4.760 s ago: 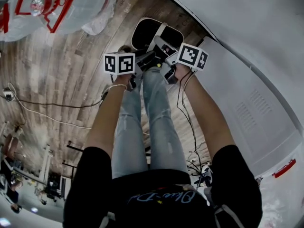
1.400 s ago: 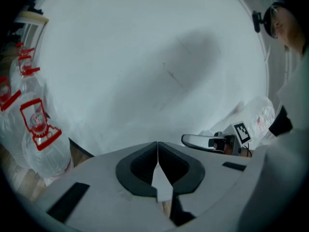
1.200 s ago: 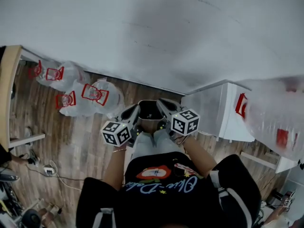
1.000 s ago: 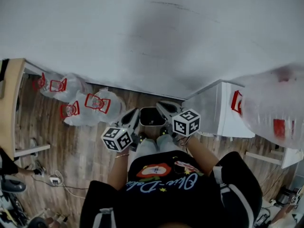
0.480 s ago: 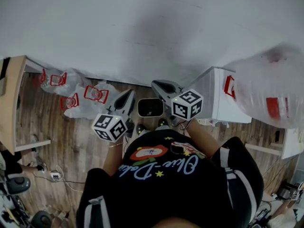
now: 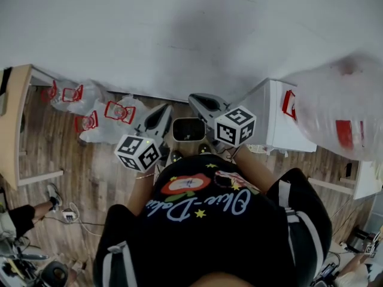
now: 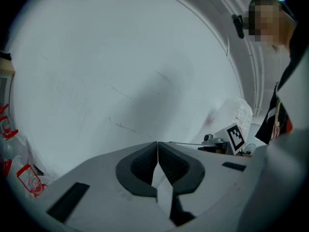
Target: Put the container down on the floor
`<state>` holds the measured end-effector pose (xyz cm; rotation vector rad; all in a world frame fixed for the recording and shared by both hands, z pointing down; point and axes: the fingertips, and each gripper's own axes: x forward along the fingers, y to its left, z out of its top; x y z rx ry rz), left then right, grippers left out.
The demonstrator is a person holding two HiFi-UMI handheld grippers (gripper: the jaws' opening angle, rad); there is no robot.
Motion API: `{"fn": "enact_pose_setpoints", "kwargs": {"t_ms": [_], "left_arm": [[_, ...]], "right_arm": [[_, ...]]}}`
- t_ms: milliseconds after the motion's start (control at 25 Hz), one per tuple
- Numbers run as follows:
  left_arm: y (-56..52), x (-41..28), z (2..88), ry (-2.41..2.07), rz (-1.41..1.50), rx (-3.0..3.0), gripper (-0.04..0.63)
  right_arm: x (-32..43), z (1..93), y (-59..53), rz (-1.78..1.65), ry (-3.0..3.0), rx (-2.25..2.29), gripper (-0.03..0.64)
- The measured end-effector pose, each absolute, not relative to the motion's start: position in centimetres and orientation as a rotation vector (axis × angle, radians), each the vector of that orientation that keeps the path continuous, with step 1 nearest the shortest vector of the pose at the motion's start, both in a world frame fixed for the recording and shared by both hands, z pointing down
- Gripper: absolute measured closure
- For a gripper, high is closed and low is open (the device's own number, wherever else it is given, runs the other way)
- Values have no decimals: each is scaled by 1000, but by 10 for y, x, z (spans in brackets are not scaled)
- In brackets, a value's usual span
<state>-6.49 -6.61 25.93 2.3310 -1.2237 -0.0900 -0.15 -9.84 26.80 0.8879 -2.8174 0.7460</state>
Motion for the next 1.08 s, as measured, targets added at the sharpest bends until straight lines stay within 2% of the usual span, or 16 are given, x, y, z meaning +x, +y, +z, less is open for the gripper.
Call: {"fn": "enact_pose_setpoints", "kwargs": {"t_ms": [1080], "left_arm": [[-74, -70, 258, -1257, -94, 2315, 589]], "right_arm": [[-8, 265, -106, 709, -2830, 859, 617]]}}
